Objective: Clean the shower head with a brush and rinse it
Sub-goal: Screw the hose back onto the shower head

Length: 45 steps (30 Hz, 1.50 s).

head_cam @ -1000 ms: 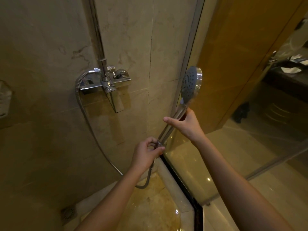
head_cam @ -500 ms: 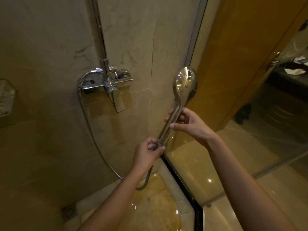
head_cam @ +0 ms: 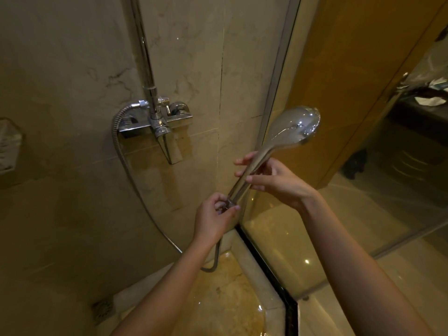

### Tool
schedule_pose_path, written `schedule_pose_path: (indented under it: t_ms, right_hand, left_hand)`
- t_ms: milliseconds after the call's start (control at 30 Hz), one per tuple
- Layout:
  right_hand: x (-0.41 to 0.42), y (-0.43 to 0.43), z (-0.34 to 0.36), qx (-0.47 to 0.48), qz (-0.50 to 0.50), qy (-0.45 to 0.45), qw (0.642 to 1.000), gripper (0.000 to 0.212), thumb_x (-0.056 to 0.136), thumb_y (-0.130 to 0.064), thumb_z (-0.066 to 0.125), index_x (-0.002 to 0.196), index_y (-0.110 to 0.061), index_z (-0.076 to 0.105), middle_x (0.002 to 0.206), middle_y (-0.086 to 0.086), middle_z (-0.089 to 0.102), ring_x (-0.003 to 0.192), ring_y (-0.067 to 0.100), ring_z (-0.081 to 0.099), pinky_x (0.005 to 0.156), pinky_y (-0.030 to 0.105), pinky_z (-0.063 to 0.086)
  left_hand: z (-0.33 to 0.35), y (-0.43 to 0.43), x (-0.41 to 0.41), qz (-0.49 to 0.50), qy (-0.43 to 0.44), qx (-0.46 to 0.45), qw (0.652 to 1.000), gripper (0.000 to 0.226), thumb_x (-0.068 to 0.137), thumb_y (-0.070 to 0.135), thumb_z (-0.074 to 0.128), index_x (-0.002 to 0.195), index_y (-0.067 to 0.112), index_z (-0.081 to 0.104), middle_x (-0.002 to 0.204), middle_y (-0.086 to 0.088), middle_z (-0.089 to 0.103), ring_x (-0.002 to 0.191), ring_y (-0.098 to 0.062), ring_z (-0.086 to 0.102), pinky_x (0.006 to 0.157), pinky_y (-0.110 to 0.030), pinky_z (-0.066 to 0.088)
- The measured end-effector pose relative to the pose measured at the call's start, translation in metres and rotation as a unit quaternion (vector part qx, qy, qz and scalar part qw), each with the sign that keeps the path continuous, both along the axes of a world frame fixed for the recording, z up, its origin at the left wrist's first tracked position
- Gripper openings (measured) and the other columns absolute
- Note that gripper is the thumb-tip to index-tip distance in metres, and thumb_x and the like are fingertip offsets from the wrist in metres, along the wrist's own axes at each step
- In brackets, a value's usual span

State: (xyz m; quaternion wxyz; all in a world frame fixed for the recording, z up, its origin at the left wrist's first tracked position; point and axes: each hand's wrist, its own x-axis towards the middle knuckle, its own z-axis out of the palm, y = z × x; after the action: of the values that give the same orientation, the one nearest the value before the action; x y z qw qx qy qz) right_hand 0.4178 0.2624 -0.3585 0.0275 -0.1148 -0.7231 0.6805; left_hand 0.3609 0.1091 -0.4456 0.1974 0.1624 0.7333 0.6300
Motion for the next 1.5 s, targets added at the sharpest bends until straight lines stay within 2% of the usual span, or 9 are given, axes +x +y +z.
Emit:
schedule_pose_path:
  t_ms: [133,300,467,633,800,933,1267,1367,1500]
  right_hand:
    - [0.001,0.004,0.006,0.01,0.047,-0.006,0.999,0.046,0.086,0.017,0.052,0.127,0.0,0.044,0.121,0.008,0.064,0.107,0.016,0.066,0.086,0.024,0.055]
    - [-0.003,0.001,-0.003,0.094,-0.004,0.021,0.995,0.028,0.084,0.0,0.066,0.107,-0.015,0.058,0.111,0.008,0.07,0.104,0.019,0.068,0.085,0.031,0.058]
    - [-0.007,-0.004,-0.006,0.184,-0.083,0.042,0.979,0.035,0.074,-0.017,0.08,0.097,0.0,0.061,0.088,0.012,0.072,0.075,0.015,0.071,0.063,0.025,0.059]
    - [-0.008,-0.007,-0.002,0.268,-0.107,0.028,0.957,0.036,0.075,-0.035,0.079,0.071,-0.013,0.051,0.058,0.0,0.056,0.052,0.009,0.058,0.05,0.025,0.05]
    - [-0.004,-0.006,0.0,0.081,-0.037,0.019,0.996,0.026,0.091,-0.02,0.062,0.113,-0.018,0.049,0.105,-0.003,0.069,0.095,0.01,0.066,0.076,0.022,0.053]
    - [0.007,0.004,0.001,-0.146,0.064,-0.011,0.987,0.037,0.091,0.011,0.044,0.118,-0.013,0.049,0.13,0.01,0.06,0.123,0.025,0.057,0.102,0.045,0.045]
    - [0.007,-0.002,0.002,0.103,-0.028,0.025,0.994,0.032,0.084,-0.009,0.068,0.113,-0.01,0.055,0.106,0.009,0.07,0.097,0.016,0.07,0.077,0.031,0.058]
    - [0.004,-0.008,0.0,0.179,-0.063,0.061,0.98,0.03,0.079,-0.017,0.076,0.1,-0.014,0.055,0.088,0.005,0.065,0.078,0.008,0.068,0.065,0.023,0.057]
    - [0.001,-0.013,0.001,0.194,-0.083,0.014,0.977,0.041,0.078,-0.032,0.076,0.106,-0.01,0.054,0.089,-0.001,0.06,0.081,0.012,0.062,0.075,0.033,0.056]
  left_hand:
    - [-0.005,0.001,0.004,0.006,-0.008,0.003,1.0,0.025,0.075,0.006,0.071,0.069,0.022,0.055,0.069,-0.004,0.064,0.072,-0.025,0.064,0.078,-0.045,0.054]
    - [-0.005,0.0,0.005,0.005,-0.003,0.007,1.0,0.021,0.076,0.008,0.071,0.071,0.021,0.055,0.075,-0.011,0.066,0.074,-0.026,0.065,0.079,-0.044,0.054]
    - [-0.003,-0.001,0.004,0.003,-0.008,0.006,1.0,0.023,0.077,0.007,0.071,0.071,0.022,0.055,0.07,-0.004,0.065,0.075,-0.025,0.066,0.08,-0.042,0.053]
    - [-0.002,0.004,0.01,0.001,-0.001,0.014,1.0,0.023,0.076,0.006,0.071,0.072,0.022,0.055,0.07,-0.007,0.064,0.074,-0.028,0.067,0.076,-0.039,0.054]
    - [-0.001,0.002,0.015,-0.011,-0.01,0.025,1.0,0.024,0.078,0.004,0.069,0.072,0.023,0.055,0.075,-0.011,0.066,0.071,-0.021,0.064,0.069,-0.027,0.051]
    - [-0.003,-0.002,0.013,-0.01,-0.009,0.014,1.0,0.022,0.077,0.007,0.071,0.074,0.025,0.058,0.078,-0.01,0.069,0.073,-0.021,0.067,0.074,-0.031,0.053]
    - [-0.002,-0.002,0.014,-0.032,-0.017,0.032,0.999,0.022,0.079,0.004,0.069,0.079,0.023,0.057,0.079,-0.013,0.068,0.072,-0.019,0.066,0.067,-0.02,0.052]
    - [-0.001,-0.001,0.015,-0.035,-0.031,0.038,0.998,0.023,0.079,0.004,0.069,0.082,0.025,0.059,0.084,-0.014,0.069,0.078,-0.022,0.067,0.076,-0.03,0.053]
    - [-0.004,0.002,0.015,-0.043,-0.011,0.051,0.998,0.024,0.078,0.002,0.069,0.077,0.026,0.063,0.075,0.0,0.067,0.078,-0.016,0.065,0.077,-0.027,0.053]
